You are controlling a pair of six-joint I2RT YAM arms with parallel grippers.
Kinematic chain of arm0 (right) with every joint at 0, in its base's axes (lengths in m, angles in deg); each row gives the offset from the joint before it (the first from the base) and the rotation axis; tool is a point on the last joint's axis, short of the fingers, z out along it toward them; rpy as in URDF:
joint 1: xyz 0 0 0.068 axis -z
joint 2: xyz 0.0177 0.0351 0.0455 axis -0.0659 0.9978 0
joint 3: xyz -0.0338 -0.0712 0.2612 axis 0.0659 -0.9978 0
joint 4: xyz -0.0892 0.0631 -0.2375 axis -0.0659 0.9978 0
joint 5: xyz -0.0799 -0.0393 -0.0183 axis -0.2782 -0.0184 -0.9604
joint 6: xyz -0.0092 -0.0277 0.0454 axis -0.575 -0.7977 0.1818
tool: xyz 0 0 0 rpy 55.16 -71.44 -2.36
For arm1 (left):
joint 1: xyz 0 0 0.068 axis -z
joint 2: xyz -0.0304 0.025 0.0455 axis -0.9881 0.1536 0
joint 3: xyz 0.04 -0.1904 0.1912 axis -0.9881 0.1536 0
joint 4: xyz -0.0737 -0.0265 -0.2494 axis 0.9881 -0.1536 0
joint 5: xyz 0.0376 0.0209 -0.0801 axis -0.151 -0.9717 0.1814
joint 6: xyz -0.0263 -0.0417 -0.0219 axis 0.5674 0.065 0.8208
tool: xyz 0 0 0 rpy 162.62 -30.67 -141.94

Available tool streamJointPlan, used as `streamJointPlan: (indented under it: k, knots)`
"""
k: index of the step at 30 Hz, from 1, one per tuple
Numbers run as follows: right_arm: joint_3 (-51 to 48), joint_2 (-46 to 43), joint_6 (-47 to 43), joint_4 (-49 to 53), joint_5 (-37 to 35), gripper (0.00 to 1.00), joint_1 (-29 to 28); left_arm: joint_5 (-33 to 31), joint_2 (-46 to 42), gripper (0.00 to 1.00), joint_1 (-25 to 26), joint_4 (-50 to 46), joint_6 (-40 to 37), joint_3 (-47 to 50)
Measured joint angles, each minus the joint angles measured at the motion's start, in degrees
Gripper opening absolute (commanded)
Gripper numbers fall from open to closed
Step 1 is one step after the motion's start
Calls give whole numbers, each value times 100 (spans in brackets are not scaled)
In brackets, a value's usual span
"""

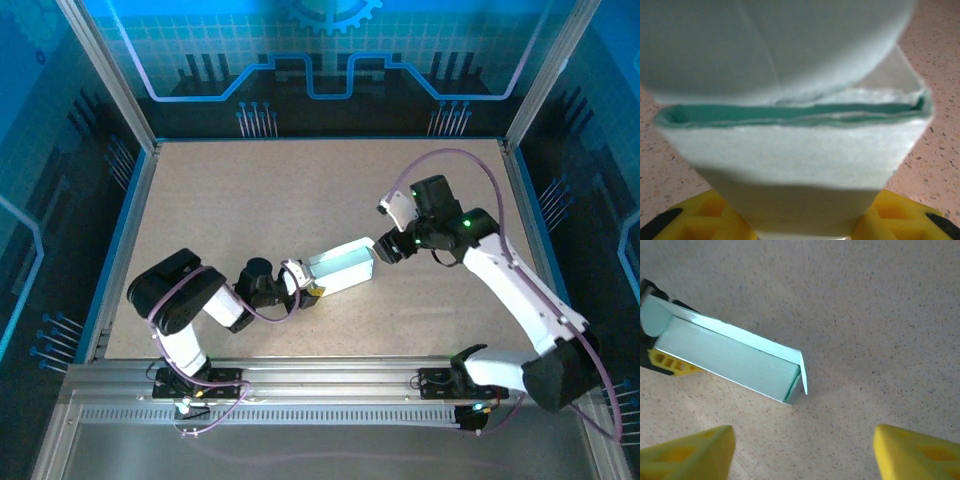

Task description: Fold the paper box

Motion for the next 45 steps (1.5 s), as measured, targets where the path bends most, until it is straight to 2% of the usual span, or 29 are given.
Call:
streamJointPlan:
  k: [4,7,17,22,27,31,39,45]
  knots:
    - [459,564,-258,127,-162,59,-168,101,393,23,-48,748,114,109]
    - [662,841,-433,192,-181,54,-245,118,494,22,-61,962,140,151]
    - [994,1598,-734,415,-70,39,-304,118,570,23,-61,1143,140,197]
    - [1056,1832,-793,426,37,35,-306,118,588,23,-61,1172,140,197]
    - [1130,2015,-839,468,114,18,-306,118,590,23,-61,1176,133,197]
    - [1167,2037,-857,509,164,1,-304,118,590,25,-61,1178,133,197]
    - [1220,2035,-699,566,205,0,-306,114,605,22,-61,1202,153,197]
    - [1121,1950,42,450,131,0,-358,68,605,24,-44,1207,170,195]
